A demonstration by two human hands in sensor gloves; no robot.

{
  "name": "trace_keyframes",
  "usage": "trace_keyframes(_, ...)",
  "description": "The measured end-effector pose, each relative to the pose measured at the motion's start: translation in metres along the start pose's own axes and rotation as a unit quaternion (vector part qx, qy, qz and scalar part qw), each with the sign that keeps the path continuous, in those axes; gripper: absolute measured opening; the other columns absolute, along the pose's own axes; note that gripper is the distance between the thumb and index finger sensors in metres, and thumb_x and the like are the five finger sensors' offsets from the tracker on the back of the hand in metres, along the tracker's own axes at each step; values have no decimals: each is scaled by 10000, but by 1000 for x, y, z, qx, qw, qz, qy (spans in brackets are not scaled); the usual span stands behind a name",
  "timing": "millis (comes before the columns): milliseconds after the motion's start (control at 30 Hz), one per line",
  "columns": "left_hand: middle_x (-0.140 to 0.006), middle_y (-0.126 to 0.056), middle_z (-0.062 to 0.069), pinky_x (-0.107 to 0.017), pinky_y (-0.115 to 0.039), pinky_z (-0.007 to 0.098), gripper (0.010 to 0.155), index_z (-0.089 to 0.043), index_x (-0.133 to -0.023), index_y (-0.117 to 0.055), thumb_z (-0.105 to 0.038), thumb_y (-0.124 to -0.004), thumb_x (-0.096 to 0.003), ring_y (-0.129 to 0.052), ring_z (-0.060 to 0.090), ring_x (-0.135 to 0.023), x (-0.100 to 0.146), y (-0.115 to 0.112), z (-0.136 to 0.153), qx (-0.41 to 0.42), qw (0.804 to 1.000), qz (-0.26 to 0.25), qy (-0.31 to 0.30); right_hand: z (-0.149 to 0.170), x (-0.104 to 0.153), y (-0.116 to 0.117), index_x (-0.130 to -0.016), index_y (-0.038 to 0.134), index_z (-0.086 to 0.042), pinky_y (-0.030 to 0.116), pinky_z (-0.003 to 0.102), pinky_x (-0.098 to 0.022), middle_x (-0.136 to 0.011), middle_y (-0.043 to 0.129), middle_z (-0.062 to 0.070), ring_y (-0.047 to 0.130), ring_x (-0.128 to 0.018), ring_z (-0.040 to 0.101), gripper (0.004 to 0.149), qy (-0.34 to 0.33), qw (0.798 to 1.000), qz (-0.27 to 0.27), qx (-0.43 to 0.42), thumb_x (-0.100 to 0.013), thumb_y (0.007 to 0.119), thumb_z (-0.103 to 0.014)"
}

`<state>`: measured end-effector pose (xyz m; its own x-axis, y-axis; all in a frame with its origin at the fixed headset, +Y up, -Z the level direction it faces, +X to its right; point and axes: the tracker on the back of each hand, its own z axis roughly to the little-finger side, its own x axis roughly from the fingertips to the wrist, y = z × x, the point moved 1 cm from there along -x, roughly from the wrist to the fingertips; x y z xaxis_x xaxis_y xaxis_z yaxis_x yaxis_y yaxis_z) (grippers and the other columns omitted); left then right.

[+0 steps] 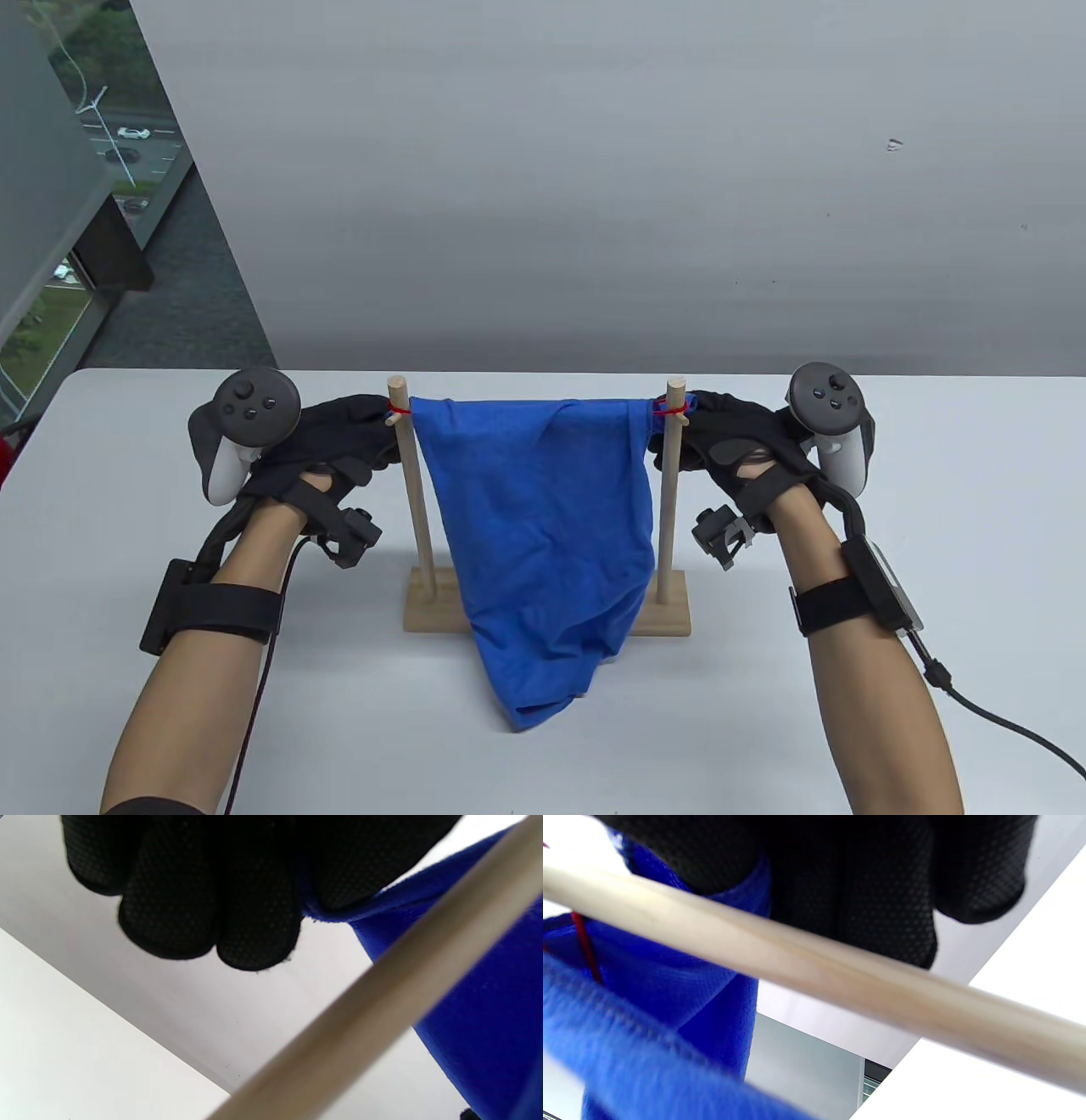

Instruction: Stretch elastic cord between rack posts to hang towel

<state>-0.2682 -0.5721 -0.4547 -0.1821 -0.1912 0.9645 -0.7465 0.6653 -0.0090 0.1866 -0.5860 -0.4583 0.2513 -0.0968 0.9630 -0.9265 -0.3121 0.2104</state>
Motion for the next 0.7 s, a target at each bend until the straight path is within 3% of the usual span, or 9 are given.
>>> trace_keyframes(433,-386,-1116,-40,-469,-860,509,417,-123,-717,-981,-421,-923,-430,-1104,260,-350,15,-31,39,2,998,22,53,49,16,8,-777,866,-70,776,581,-449,-658,991,141,1040,-500,362,425,52,998,14,23,-463,784,-346)
trace_keyframes(700,-389,-1115,-41,-474,-857,512,417,-127,-718,-981,-421,-923,-428,-1103,262,-354,16,-50,66,-13,994,51,95,77,15,10,-771,883,-90,760,590,-460,-704,965,159,1018,-549,383,426,98,989,25,103,-453,792,-359)
